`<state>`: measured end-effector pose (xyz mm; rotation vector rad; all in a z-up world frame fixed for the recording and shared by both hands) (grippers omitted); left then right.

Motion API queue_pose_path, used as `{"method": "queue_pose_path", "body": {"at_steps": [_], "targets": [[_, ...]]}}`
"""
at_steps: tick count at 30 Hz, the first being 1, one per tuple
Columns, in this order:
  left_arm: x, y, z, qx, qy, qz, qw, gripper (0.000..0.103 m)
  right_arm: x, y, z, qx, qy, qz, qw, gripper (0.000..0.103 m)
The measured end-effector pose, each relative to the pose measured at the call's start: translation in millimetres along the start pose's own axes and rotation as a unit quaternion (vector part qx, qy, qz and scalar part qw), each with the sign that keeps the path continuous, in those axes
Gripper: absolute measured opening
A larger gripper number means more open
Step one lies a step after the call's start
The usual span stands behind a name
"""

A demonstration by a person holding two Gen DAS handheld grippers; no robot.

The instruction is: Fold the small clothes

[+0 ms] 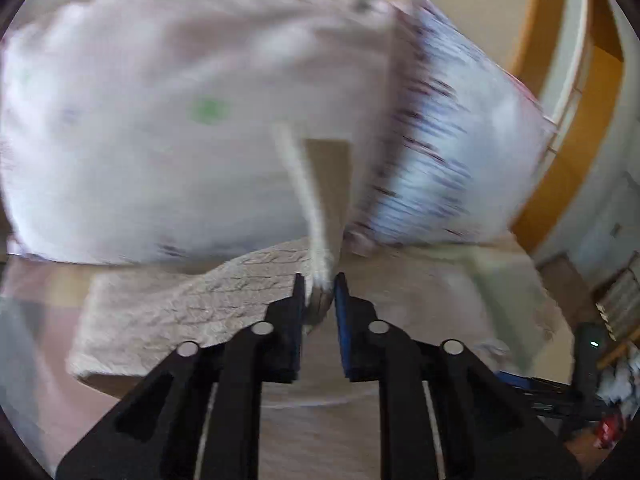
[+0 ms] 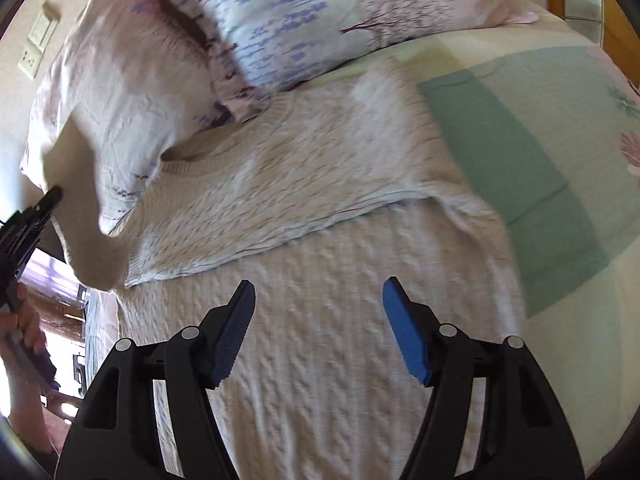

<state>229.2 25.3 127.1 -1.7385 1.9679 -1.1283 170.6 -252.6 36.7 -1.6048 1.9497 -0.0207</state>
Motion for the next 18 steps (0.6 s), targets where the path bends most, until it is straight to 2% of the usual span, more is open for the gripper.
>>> {"method": "queue_pose_path", "body": {"at_steps": [1,2,4,6,8,10,12,13,15,16,17,18], "targets": [[27,14,23,-0.027,0.012,0.015,0.9995,0.043,8,1,-3,0.0,0.003,0.003,1.0,0.068],[45,29,40,-0.053,0.006,0.024,0.9983,0.044,14,1,-6,-0.002,0.004,0.007,1.0,0.068],[47,55,50,-0.088,-0.012,0.017,0.9959,0.044,24,4,-16,0.001,-0.004,0.014,1.0,0.068],[18,78,28,-0.082,-0.041,-0.011,0.9958,0.046,40,13,-34,0.014,0.002,0.014,1.0,0.068],[-27,101,-10,-0.067,-0.091,-0.042,0.9927,0.055,58,25,-46,0.011,0.011,0.023,1.0,0.067],[-67,122,-40,-0.069,-0.133,-0.074,0.9859,0.055,75,38,-54,0.002,0.011,0.041,0.999,0.067],[-100,149,-60,-0.092,-0.151,-0.123,0.9765,0.055,91,53,-59,-0.013,0.005,0.059,0.998,0.063],[-112,161,-67,-0.104,-0.147,-0.146,0.9729,0.053,96,60,-59,-0.021,-0.003,0.067,0.998,0.062],[-128,188,-79,-0.123,-0.106,-0.193,0.9676,0.049,100,74,-59,-0.035,-0.032,0.077,0.996,0.06],[-132,201,-85,-0.126,-0.092,-0.204,0.9664,0.041,98,77,-61,-0.04,-0.044,0.076,0.995,0.059],[-131,209,-94,-0.114,-0.083,-0.204,0.9687,0.037,97,84,-61,-0.054,-0.067,0.076,0.993,0.054],[-132,218,-97,-0.116,-0.069,-0.214,0.9674,0.032,96,92,-60,-0.073,-0.093,0.08,0.99,0.041]]}}
Point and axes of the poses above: each gripper's, at about its wrist camera, not at the fingertips, and z roughly the way its jaws point, x to its right, y to its underside, the point moved 2 cm from there along z, roughly the way its jaws point, and after that the axes turned 2 degrees about -z, right-handed, at the moved point
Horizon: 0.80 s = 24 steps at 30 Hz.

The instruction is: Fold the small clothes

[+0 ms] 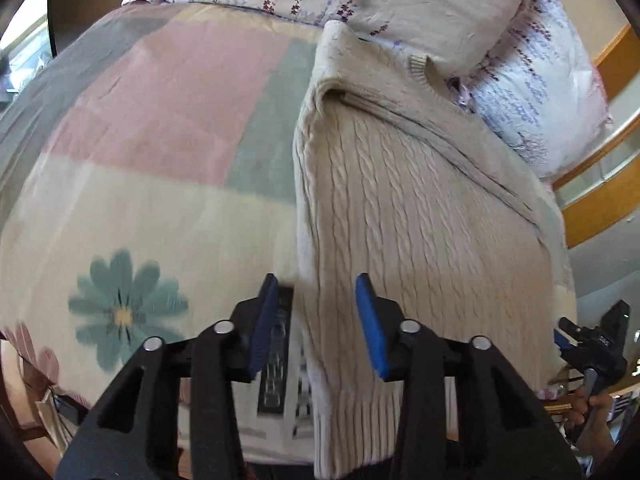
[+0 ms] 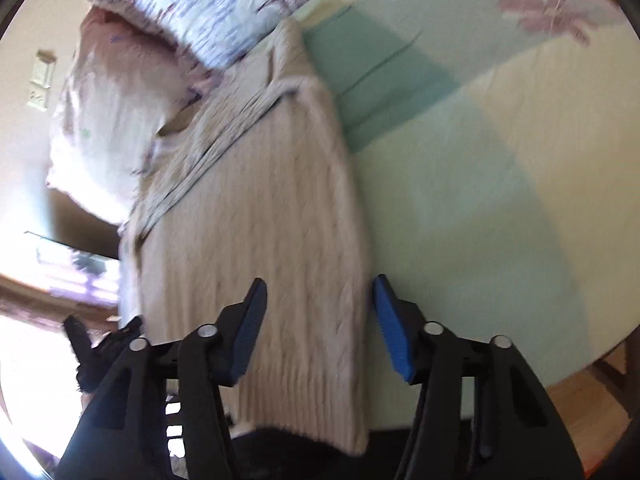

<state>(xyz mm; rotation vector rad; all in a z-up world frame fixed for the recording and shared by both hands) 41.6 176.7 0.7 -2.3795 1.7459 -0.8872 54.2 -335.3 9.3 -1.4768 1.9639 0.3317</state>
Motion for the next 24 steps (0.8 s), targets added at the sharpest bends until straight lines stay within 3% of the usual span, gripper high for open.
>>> {"method": "queue_pose_path", "body": {"at_steps": [1,2,4,8,13,16,18,21,23,24], "targets": [[-4,9,-3,-0.005,0.023,-0.018,0.9996,0.019,3,12,6,-0.034,-0.034,0.015,0.999,0.035],[-8,18,-3,-0.018,0.049,-0.04,0.9978,0.013,6,20,9,-0.047,-0.056,0.027,0.997,0.028],[-10,37,-6,-0.018,0.072,-0.067,0.995,0.011,11,36,15,-0.075,-0.088,0.053,0.992,0.013],[2,50,1,-0.032,0.088,-0.089,0.9916,0.008,19,48,16,-0.081,-0.126,0.097,0.984,0.009],[24,29,3,-0.045,0.115,-0.078,0.9893,0.006,-4,14,5,-0.038,-0.213,0.098,0.971,0.008],[21,-16,-8,-0.008,0.152,-0.075,0.9855,0.005,-31,-35,-5,0.024,-0.282,0.096,0.954,0.009],[17,-69,-13,0.036,0.162,-0.081,0.9829,0.005,-47,-75,-6,0.061,-0.31,0.085,0.945,0.008],[28,-155,-9,0.093,0.146,-0.048,0.9838,0.005,-67,-138,10,0.103,-0.322,0.089,0.937,0.008],[46,-206,9,0.11,0.125,-0.026,0.9856,0.006,-76,-182,25,0.137,-0.307,0.088,0.938,0.009],[54,-225,22,0.108,0.112,-0.022,0.9875,0.008,-77,-202,32,0.148,-0.29,0.096,0.941,0.014]]}}
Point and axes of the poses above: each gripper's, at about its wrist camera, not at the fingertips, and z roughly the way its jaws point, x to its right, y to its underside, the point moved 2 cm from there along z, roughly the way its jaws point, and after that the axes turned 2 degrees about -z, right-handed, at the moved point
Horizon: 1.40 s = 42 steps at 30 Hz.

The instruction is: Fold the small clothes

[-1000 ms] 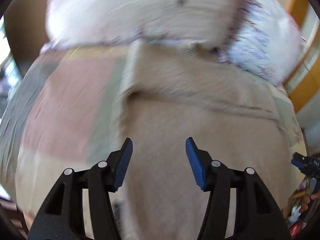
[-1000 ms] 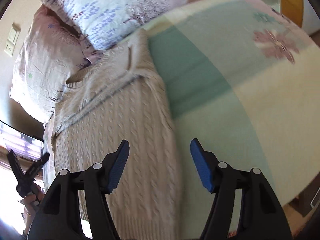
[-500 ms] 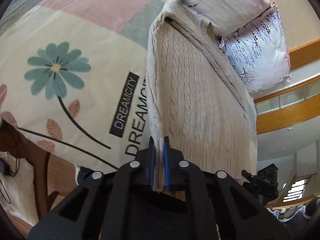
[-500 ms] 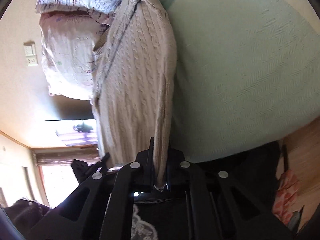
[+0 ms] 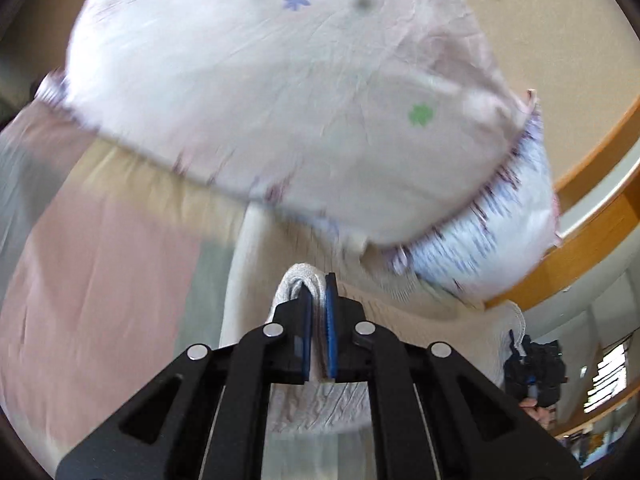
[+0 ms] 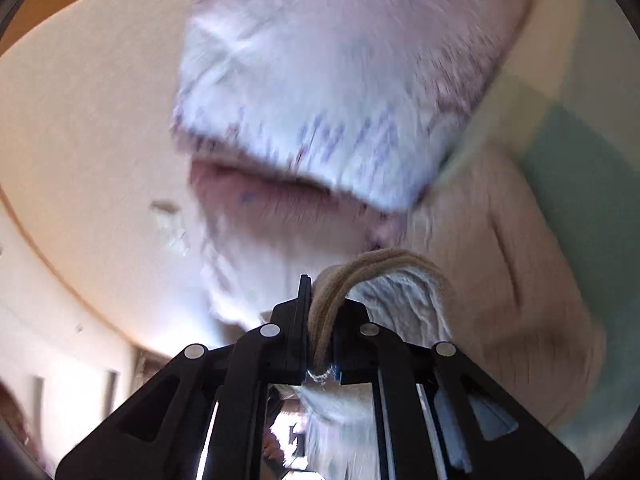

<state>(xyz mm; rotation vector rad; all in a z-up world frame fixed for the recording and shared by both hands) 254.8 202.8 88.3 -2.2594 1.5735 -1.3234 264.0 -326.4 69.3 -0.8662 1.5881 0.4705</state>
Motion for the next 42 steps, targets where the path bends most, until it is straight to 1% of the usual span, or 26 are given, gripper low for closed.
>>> {"method": "queue_pose_path", "body": {"at_steps": [1,2,3,4,5,7,10,12,15,17,18,19,21,24,27,29,31,33,35,36,37,38,39,40,41,42], "targets": [[2,-10,17,-0.007,-0.013,0.002,0.9999,0.012,6,-13,15,0.008,0.026,0.008,1.0,0.025],[2,-17,34,-0.018,-0.027,-0.001,0.9995,0.025,14,-26,29,0.01,0.067,0.019,0.998,0.063],[1,-21,49,-0.028,-0.058,0.001,0.9979,0.038,20,-30,35,0.007,0.096,0.026,0.995,0.086],[-2,-20,54,-0.028,-0.083,0.006,0.9962,0.061,25,-31,39,0.005,0.12,0.038,0.992,0.086],[-7,-17,54,-0.023,-0.094,0.012,0.9952,0.069,28,-25,38,-0.003,0.119,0.053,0.992,0.086],[-18,-8,54,-0.035,-0.08,0.012,0.9961,0.073,30,-10,27,-0.026,0.118,0.042,0.992,0.087],[-41,10,63,-0.083,-0.079,0.006,0.9933,0.072,45,8,1,-0.032,0.164,0.034,0.985,0.087],[-50,17,74,-0.11,-0.057,-0.017,0.9922,0.071,57,14,-13,-0.036,0.167,0.06,0.983,0.087],[-51,24,82,-0.114,-0.023,-0.025,0.9929,0.07,64,16,-27,-0.032,0.154,0.073,0.985,0.087],[-55,28,91,-0.123,-0.004,-0.042,0.9915,0.041,61,12,-25,-0.039,0.159,0.065,0.984,0.088],[-58,27,88,-0.114,-0.004,-0.053,0.992,0.037,59,12,-24,-0.045,0.16,0.063,0.984,0.089],[-62,27,91,-0.121,0.009,-0.071,0.9901,0.022,58,11,-24,-0.052,0.156,0.066,0.984,0.089],[-67,29,90,-0.118,0.023,-0.106,0.9872,0.018,59,8,-21,-0.056,0.145,0.082,0.984,0.091],[-39,24,75,-0.105,0.051,-0.1,0.9882,0.014,56,1,-23,-0.057,0.13,0.093,0.985,0.091],[30,17,67,-0.103,0.115,-0.079,0.9849,0.013,51,-10,-34,-0.047,0.128,0.084,0.987,0.091],[89,17,72,-0.111,0.157,-0.043,0.9803,0.013,49,-22,-41,-0.036,0.127,0.076,0.988,0.091],[150,25,95,-0.124,0.204,-0.023,0.9709,0.013,45,-37,-42,-0.032,0.135,0.053,0.989,0.092],[197,43,135,-0.142,0.248,-0.039,0.9577,0.014,44,-50,-40,-0.026,0.14,0.041,0.989,0.092],[226,63,179,-0.18,0.271,-0.074,0.9425,0.025,45,-66,-35,-0.023,0.14,0.03,0.989,0.092],[236,75,202,-0.217,0.286,-0.103,0.9275,0.028,47,-71,-33,-0.024,0.145,0.028,0.989,0.092],[242,87,216,-0.253,0.318,-0.14,0.9028,0.028,49,-77,-33,-0.028,0.152,0.028,0.988,0.093],[243,93,219,-0.271,0.34,-0.16,0.8863,0.04,50,-81,-32,-0.036,0.155,0.028,0.987,0.096],[242,95,214,-0.276,0.353,-0.152,0.8809,0.048,51,-84,-31,-0.044,0.157,0.026,0.986,0.099],[235,91,204,-0.261,0.341,-0.123,0.8947,0.068,51,-86,-31,-0.053,0.16,0.02,0.985,0.101],[224,85,193,-0.234,0.311,-0.096,0.916,0.076,50,-87,-28,-0.067,0.166,0.01,0.984,0.102],[204,77,180,-0.201,0.266,-0.075,0.9396,0.077,51,-88,-26,-0.078,0.168,0.004,0.983,0.102]]}}
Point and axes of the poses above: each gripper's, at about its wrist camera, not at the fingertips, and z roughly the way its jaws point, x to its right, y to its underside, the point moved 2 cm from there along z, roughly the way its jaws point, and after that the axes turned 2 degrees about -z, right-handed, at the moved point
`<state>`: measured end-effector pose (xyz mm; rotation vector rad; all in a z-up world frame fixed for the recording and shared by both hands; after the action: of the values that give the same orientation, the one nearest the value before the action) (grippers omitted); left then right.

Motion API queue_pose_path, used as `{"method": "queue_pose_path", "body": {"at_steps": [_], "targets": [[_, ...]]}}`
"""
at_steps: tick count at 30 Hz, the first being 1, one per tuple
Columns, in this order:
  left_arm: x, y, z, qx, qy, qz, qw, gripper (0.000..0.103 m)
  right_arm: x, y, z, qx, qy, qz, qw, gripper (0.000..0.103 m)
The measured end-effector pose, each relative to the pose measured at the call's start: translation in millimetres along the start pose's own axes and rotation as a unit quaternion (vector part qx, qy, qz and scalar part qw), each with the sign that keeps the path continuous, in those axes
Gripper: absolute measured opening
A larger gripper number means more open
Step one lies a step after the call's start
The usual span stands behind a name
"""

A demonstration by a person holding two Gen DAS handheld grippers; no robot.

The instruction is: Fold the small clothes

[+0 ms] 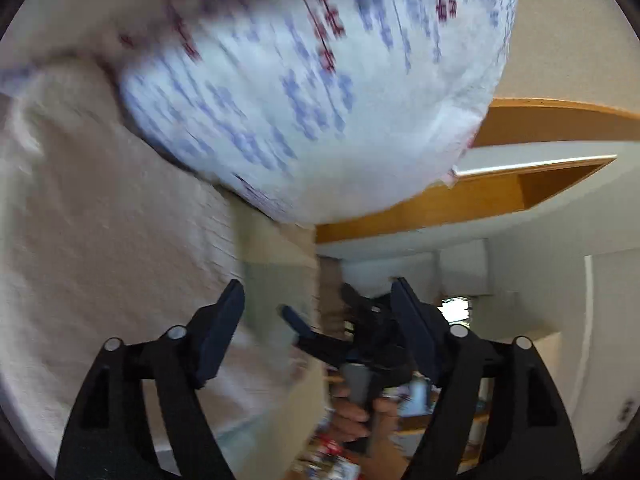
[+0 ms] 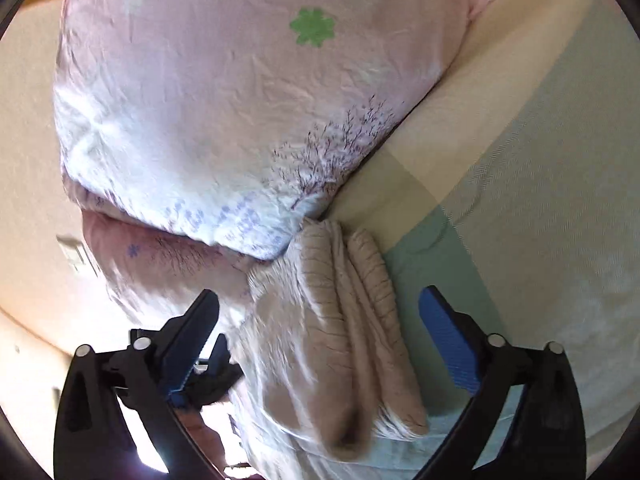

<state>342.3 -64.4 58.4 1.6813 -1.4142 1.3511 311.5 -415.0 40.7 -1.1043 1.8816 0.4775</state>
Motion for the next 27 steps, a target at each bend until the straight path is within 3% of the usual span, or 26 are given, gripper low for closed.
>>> {"method": "queue_pose_path", "body": {"at_steps": [2,3,5,9,12,13,14,15,17,19,21,24,25,26,27], "targets": [[-19,-6,-32,0.03,-0.097,0.024,0.9946,0.078,-1,-1,13,-0.034,0.005,-0.015,0.999,0.102],[-32,-7,-44,0.035,-0.151,0.031,0.9874,0.078,-1,-1,21,-0.05,0.009,-0.02,0.998,0.102],[-55,-3,-54,0.016,-0.203,0.025,0.9788,0.078,-2,1,43,-0.09,0.018,-0.03,0.995,0.102],[-79,15,-44,-0.028,-0.229,0.019,0.9729,0.078,-6,10,84,-0.142,0.047,-0.056,0.987,0.102],[-77,22,-30,-0.021,-0.229,0.034,0.9726,0.081,-7,17,92,-0.14,0.05,-0.068,0.987,0.098],[-75,21,-22,-0.021,-0.23,0.04,0.9721,0.081,-7,22,95,-0.144,0.052,-0.071,0.986,0.092],[-72,22,-18,-0.011,-0.236,0.05,0.9705,0.079,-8,25,94,-0.136,0.059,-0.08,0.986,0.074],[-71,23,-13,-0.01,-0.236,0.055,0.9701,0.074,-7,29,94,-0.141,0.06,-0.081,0.985,0.043],[-75,20,-16,-0.008,-0.223,0.055,0.9732,0.046,-3,38,91,-0.134,0.038,-0.044,0.989,0.04],[-69,17,-29,-0.01,-0.191,0.056,0.9798,0.036,-8,48,82,-0.12,-0.004,-0.024,0.993,0.036],[-55,23,-54,-0.01,-0.17,0.083,0.9818,0.035,-24,67,73,-0.117,-0.046,-0.025,0.992,0.033],[-38,38,-100,0.003,-0.194,0.144,0.9705,0.036,-46,103,73,-0.137,-0.064,-0.055,0.987,0.033],[-40,42,-110,0.006,-0.22,0.155,0.9631,0.04,-49,114,77,-0.145,-0.06,-0.064,0.986,0.033],[-45,45,-113,0.005,-0.252,0.165,0.9534,0.049,-50,125,86,-0.158,-0.041,-0.078,0.984,0.035],[-54,49,-118,0.006,-0.311,0.175,0.934,0.053,-47,133,96,-0.171,-0.009,-0.087,0.981,0.038]]}}
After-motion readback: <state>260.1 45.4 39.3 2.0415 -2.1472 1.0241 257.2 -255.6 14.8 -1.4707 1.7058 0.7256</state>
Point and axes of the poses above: each gripper's, at about its wrist camera, not at the fingertips, and z roughly the way its jaws point, x to its right, y to its underside, the point moved 2 cm from there along z, roughly the way its jaws point, and after that the axes turned 2 degrees about -z, right-handed, at the moved point
